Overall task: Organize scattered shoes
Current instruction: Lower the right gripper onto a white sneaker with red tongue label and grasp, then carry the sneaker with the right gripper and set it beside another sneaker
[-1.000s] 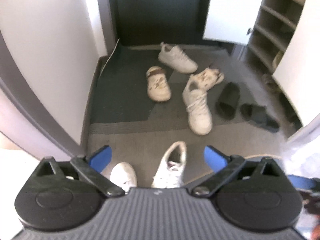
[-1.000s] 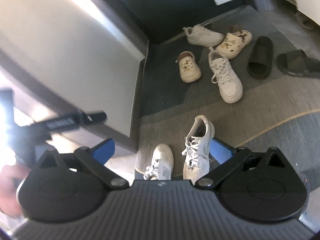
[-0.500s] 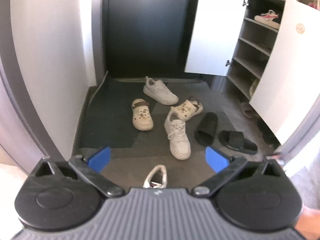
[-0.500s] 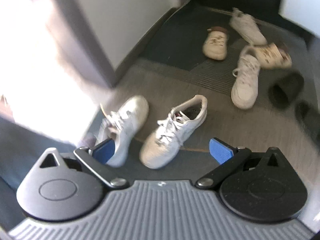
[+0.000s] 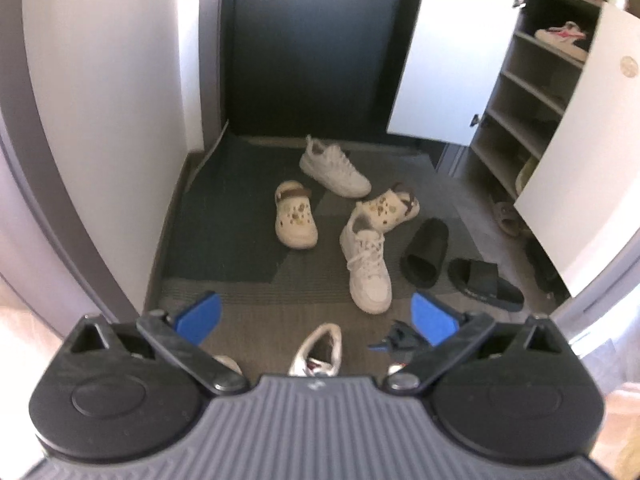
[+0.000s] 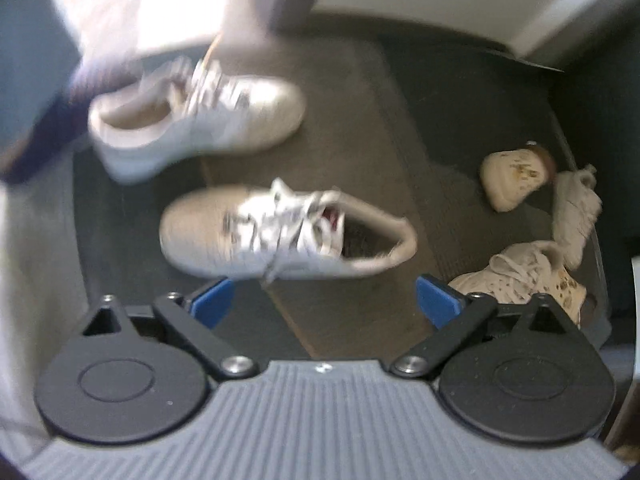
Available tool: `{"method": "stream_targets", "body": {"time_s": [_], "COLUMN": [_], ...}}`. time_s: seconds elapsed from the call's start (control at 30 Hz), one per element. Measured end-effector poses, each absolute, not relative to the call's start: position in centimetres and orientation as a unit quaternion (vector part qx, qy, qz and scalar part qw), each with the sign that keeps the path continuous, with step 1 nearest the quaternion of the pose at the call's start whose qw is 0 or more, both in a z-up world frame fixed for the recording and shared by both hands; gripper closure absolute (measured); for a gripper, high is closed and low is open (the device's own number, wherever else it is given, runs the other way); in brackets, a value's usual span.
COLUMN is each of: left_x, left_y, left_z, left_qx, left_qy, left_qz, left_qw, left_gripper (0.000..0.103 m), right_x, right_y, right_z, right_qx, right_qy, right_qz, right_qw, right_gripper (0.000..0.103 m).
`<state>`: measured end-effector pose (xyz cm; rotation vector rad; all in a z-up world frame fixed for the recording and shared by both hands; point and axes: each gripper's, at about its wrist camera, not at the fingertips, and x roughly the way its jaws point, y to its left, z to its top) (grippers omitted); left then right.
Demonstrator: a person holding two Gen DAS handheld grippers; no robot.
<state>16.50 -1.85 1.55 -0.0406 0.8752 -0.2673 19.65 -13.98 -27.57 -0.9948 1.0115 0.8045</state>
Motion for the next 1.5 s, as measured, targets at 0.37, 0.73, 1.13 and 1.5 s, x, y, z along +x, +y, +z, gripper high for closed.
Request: {"method": "stream_targets", "body": {"time_s": [0.37, 0.73, 1.13, 1.5], "left_x": [19.6, 22.9, 22.7, 21.9], "left_y": [0.6, 1.8, 1.9, 3.0], "left_z": [1.3, 0.8, 1.4, 1.8], "left_qx": [-0.048, -0.073, -0.081, -0.089], "left_qy": [0.43, 0.434, 0.429, 0.429], "left_qz": [-0.09, -0.053, -0.056, -0.053], "left_qw": [0.897, 0.896, 0.898, 0.897], "left_gripper": [0.0, 0.0, 0.0, 0.0], "right_x": [22.5, 22.1, 21.2, 18.8], "right_y": [-12.7, -9.7, -10.4, -13.9], "right_z": [-36.0, -41.8, -40.6, -36.8], "right_qx": [-0.61, -0.659, -0.586, -0.382], "right_qy": [0.388, 0.354, 0.439, 0.543], "right_qz": [0.418, 0.458, 0.438, 0.419], "right_qw": [0.55, 0.481, 0.523, 0.619], "right_gripper": [0.033, 0.034, 0.076, 0.089]}}
